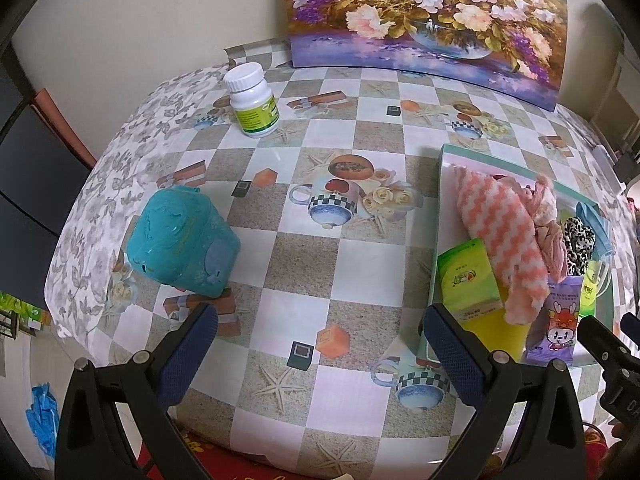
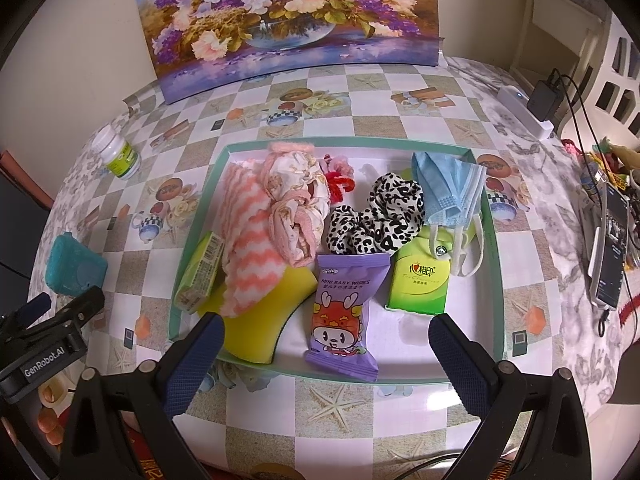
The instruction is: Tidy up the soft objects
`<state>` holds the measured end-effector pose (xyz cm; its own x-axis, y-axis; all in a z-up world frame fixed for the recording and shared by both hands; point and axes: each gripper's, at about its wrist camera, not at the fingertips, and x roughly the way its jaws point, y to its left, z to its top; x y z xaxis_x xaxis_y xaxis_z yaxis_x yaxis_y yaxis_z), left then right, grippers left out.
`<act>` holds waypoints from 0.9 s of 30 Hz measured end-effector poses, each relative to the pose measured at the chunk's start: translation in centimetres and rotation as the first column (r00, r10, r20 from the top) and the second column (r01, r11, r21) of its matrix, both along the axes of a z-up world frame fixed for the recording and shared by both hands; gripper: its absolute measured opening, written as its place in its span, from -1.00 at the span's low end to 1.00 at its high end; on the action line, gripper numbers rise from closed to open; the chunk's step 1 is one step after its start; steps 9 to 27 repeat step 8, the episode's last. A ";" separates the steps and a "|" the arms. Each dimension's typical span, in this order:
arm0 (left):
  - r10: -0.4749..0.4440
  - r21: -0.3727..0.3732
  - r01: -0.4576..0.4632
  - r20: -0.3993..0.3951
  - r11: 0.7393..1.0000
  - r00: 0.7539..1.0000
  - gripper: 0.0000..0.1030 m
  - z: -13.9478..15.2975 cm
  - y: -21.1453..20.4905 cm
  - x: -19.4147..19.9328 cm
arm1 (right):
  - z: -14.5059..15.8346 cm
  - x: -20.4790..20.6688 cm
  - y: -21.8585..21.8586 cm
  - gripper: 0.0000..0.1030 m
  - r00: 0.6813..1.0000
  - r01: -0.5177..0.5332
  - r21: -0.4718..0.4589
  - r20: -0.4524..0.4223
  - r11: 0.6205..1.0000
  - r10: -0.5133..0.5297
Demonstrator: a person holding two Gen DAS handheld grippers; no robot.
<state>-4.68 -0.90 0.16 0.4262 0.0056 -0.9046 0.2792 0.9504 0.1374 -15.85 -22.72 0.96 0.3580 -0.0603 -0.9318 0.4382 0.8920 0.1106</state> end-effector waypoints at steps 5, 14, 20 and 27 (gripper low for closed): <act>0.005 0.004 -0.005 0.004 1.000 1.000 0.99 0.0 0.1 0.0 | 0.0 0.0 0.0 1.00 1.000 0.001 0.001 0.000 1.000 -0.001; -0.002 -0.002 0.002 0.000 1.000 1.000 0.99 0.0 0.0 0.0 | 0.0 0.0 0.0 1.00 1.000 0.001 0.000 0.000 1.000 -0.001; -0.002 -0.002 0.002 0.000 1.000 1.000 0.99 0.0 0.0 0.0 | 0.0 0.0 0.0 1.00 1.000 0.001 0.000 0.000 1.000 -0.001; -0.002 -0.002 0.002 0.000 1.000 1.000 0.99 0.0 0.0 0.0 | 0.0 0.0 0.0 1.00 1.000 0.001 0.000 0.000 1.000 -0.001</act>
